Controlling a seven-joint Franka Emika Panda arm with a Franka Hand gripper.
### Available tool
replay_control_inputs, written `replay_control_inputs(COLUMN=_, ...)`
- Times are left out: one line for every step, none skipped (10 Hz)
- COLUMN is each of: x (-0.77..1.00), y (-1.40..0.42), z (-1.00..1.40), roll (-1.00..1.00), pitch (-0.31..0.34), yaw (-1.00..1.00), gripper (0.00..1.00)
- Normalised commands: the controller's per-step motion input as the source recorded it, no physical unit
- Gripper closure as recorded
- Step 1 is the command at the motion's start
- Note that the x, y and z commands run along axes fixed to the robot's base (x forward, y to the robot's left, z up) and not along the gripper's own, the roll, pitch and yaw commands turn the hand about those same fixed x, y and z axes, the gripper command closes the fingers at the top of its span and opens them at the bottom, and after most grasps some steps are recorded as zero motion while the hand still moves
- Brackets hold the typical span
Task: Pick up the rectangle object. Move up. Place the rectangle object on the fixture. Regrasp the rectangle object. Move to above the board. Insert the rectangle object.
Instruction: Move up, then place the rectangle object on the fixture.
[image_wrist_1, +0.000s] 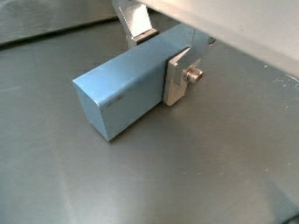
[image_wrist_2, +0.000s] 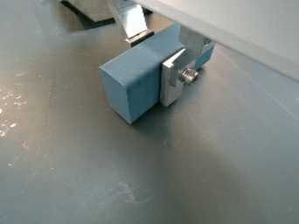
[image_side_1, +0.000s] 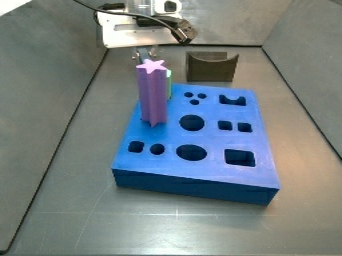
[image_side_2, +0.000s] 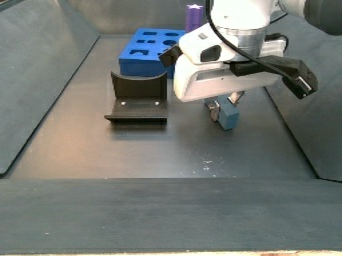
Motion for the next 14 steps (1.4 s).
replay_control_inputs(x=0.00, y=0.00, z=0.56, roll=0.00, pitch=0.000, yaw=0.00, gripper=1.00)
replay_control_inputs(x=0.03, y=-0.04, z=0.53, roll=-0.01, pitch=0.010, yaw=-0.02, gripper=1.00)
replay_control_inputs(x=0.01, y=-0.04, z=0.45, roll=0.00, pitch=0.039, yaw=-0.02, gripper=1.00)
replay_control_inputs(x=-0.01, y=-0.02, z=0.30, roll=0.03, pitch=0.057, yaw=-0.02, gripper=1.00)
replay_control_inputs(x=-0.02, y=0.00, z=0.17, roll=0.06, pitch=0.068, yaw=-0.02, gripper=1.00)
replay_control_inputs(x=0.00, y=0.00, z=1.00, roll=0.00, pitch=0.000, yaw=0.00, gripper=1.00)
replay_control_inputs(x=0.00, y=0.00, z=1.00, roll=0.00, pitch=0.003, yaw=0.00, gripper=1.00)
replay_control_inputs(x=-0.01, y=0.00, z=1.00, roll=0.01, pitch=0.059, yaw=0.00, gripper=1.00)
replay_control_inputs(x=-0.02, y=0.00, z=1.00, roll=0.03, pitch=0.067, yaw=0.00, gripper=1.00)
replay_control_inputs(x=-0.02, y=0.01, z=1.00, roll=0.06, pitch=0.086, yaw=-0.01, gripper=1.00)
replay_control_inputs(x=-0.03, y=0.01, z=1.00, roll=0.09, pitch=0.100, yaw=-0.02, gripper=1.00)
replay_control_inputs(x=-0.03, y=0.01, z=1.00, roll=0.12, pitch=0.096, yaw=-0.02, gripper=1.00)
replay_control_inputs(x=-0.03, y=0.01, z=1.00, roll=0.15, pitch=0.099, yaw=-0.01, gripper=1.00)
replay_control_inputs(x=-0.04, y=0.01, z=1.00, roll=0.17, pitch=0.102, yaw=0.00, gripper=1.00)
